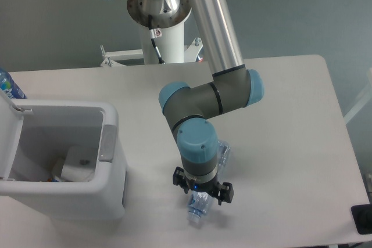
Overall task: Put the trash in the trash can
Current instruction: 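Lower the gripper around the bottle's middle and close on it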
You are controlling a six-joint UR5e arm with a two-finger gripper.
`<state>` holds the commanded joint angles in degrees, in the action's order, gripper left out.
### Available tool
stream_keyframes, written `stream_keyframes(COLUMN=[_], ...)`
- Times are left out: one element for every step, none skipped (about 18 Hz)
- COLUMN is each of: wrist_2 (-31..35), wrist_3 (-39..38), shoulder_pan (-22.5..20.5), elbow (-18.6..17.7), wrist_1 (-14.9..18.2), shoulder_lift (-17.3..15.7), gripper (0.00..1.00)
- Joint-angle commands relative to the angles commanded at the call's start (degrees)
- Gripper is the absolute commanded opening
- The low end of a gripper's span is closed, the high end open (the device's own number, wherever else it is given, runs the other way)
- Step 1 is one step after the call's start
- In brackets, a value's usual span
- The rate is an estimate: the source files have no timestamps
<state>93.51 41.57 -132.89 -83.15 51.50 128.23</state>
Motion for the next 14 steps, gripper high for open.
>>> stream_keyframes(wrist_2=[0.26, 0.35, 0.53, 0.70, 0.88, 1.49, 2.45, 3.25, 3.52, 3.78, 4.13, 4.74, 5.88, 7.02], wrist_3=[0.00, 0.00, 0.09, 0.26, 0.26, 0.35, 0.44, 0.61, 0.62, 0.62, 0.62, 0.62, 0.62, 0.70], shoulder_pan=[0.17, 0.52, 0.53, 0.53, 0.53, 0.53, 0.53, 0.62, 0.62, 0.62, 0.62, 0.62, 0.62, 0.70], elbow=[-0.35, -1.05, -1.40, -1.41, -1.41, -1.49, -1.84, -2.11, -2.11, -2.20, -2.20, -2.20, -2.20, -2.20], wrist_1=[0.35, 0.09, 0.09, 0.18, 0.18, 0.35, 0.27, 0.18, 0.35, 0.27, 0.27, 0.27, 0.35, 0.53], shoulder_lift=[0.00, -0.08, -0.09, 0.00, 0.18, 0.27, 0.27, 0.27, 0.18, 0.18, 0.09, 0.09, 0.09, 0.09], gripper=[1.00, 1.00, 1.00, 1.00, 1.00, 1.00, 1.00, 1.00, 1.00, 1.00, 1.00, 1.00, 1.00, 1.00])
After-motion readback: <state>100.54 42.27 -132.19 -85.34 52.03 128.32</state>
